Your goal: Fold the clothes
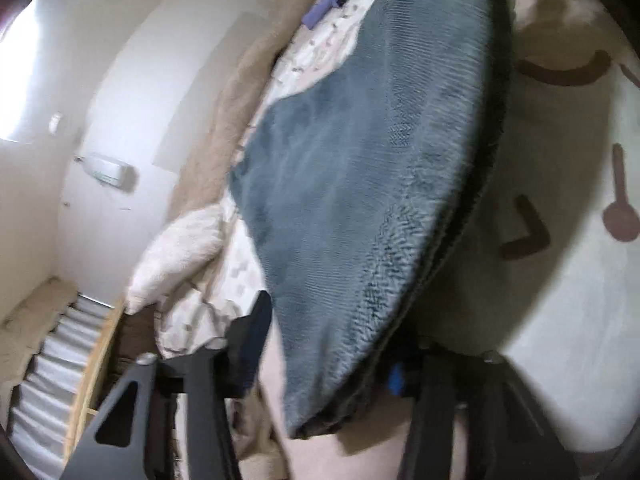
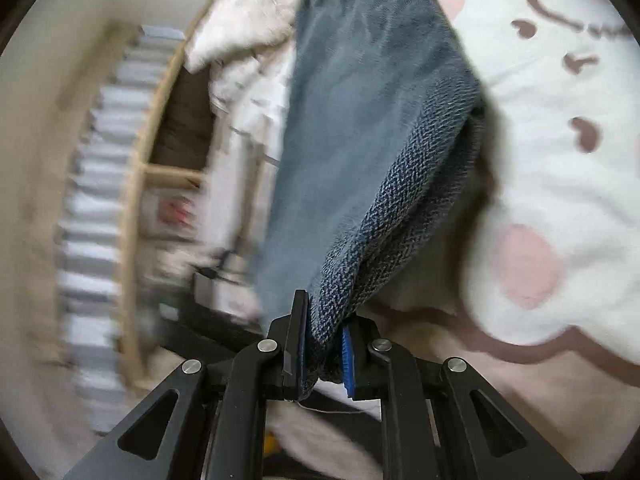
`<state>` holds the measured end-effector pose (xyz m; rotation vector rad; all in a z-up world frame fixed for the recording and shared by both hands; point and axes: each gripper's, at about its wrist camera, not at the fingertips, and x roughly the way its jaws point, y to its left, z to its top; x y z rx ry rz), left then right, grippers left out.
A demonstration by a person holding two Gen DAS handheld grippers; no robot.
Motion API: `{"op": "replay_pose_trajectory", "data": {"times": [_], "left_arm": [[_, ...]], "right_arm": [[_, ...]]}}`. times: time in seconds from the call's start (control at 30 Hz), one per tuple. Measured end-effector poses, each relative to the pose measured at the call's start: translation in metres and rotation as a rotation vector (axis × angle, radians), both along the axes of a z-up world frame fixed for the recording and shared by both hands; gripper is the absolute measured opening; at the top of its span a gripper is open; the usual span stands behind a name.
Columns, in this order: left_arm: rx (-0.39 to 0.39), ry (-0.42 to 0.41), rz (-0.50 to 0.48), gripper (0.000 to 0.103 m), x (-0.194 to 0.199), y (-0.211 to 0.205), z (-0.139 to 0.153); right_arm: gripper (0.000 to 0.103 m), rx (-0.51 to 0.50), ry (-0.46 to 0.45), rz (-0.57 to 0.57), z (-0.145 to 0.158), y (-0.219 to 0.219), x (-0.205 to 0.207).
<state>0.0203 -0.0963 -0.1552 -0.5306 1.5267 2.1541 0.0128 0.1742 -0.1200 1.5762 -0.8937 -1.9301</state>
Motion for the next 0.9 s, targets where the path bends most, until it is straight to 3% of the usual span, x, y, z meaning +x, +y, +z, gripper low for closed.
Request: {"op": "replay_pose_trajectory", "data": {"times": [0.1, 0.23, 0.3, 0.43, 0.63, 0.77, 0.9], "left_arm": [[0.061, -0.117, 0.052, 0.022, -0.012, -0.002, 0.006], [0.179, -0.247, 0.122, 0.021, -0.028, -0.004, 0.021], [0.249, -0.325, 0.156, 0.021, -0.034, -0.007, 0.027], [0.338, -0.436, 0.185, 0.021, -0.031, -0.003, 0.027], [0.422, -0.596, 0.212, 0.021, -0.036, -0.007, 0.033], [0.459, -0.656, 0.207, 0.021, -0.046, -0.01, 0.037], [0.486, -0.681, 0.196, 0.021, -0.049, -0.013, 0.04]], "right_arm": [[0.02, 0.168, 0.028, 0.071, 0.002, -0.011, 0.009], [0.031, 0.379, 0.111, 0.143, 0.017, -0.018, 0.028], [0.068, 0.568, 0.219, 0.159, 0.034, -0.024, 0.04], [0.07, 0.895, 0.544, 0.251, 0.054, -0.052, 0.067], [0.07, 1.108, 0.939, 0.451, 0.043, -0.123, 0.095], [0.069, 1.256, 1.191, 0.605, 0.007, -0.172, 0.115], [0.07, 1.324, 1.218, 0.653, -0.02, -0.191, 0.111]]}}
